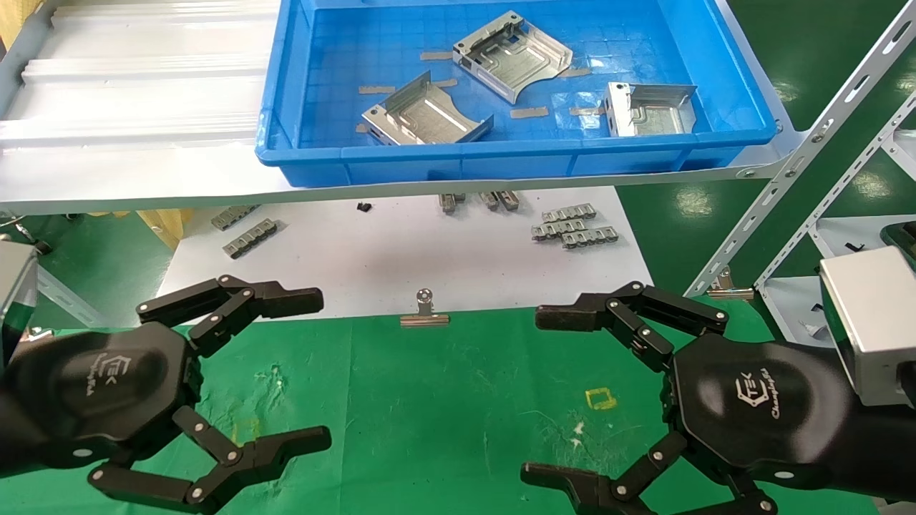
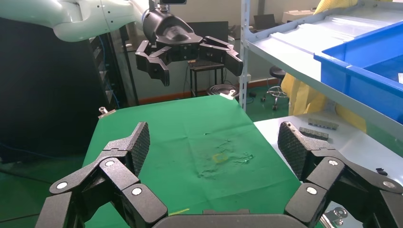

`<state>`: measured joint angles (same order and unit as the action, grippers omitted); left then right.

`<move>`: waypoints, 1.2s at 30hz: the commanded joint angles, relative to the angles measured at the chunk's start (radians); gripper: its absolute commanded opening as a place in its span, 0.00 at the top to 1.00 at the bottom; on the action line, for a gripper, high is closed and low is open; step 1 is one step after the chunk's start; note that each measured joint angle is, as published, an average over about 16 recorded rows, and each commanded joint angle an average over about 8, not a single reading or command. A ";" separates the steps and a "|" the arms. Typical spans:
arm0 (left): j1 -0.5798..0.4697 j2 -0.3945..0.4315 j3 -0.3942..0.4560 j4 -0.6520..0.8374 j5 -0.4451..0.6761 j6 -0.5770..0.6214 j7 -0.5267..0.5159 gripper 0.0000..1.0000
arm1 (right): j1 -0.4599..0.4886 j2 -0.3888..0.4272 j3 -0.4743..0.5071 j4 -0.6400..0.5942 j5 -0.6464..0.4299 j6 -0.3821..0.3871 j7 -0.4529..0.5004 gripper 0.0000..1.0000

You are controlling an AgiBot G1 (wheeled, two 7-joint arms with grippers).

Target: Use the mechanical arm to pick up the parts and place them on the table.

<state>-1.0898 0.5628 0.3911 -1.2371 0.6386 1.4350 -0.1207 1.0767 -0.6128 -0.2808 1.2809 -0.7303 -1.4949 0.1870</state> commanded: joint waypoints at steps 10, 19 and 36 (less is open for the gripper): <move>0.000 0.000 0.000 0.000 0.000 0.000 0.000 0.51 | 0.000 0.000 0.000 0.000 0.000 0.000 0.000 0.00; 0.000 0.000 0.000 0.000 0.000 0.000 0.000 1.00 | 0.000 0.000 0.000 0.000 0.000 0.000 0.000 0.00; 0.000 0.000 0.000 0.000 0.000 0.000 0.000 1.00 | 0.000 0.000 0.000 0.000 0.000 0.000 0.000 0.00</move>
<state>-1.0898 0.5628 0.3911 -1.2371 0.6386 1.4350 -0.1207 1.0808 -0.6155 -0.2807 1.2798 -0.7315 -1.4911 0.1875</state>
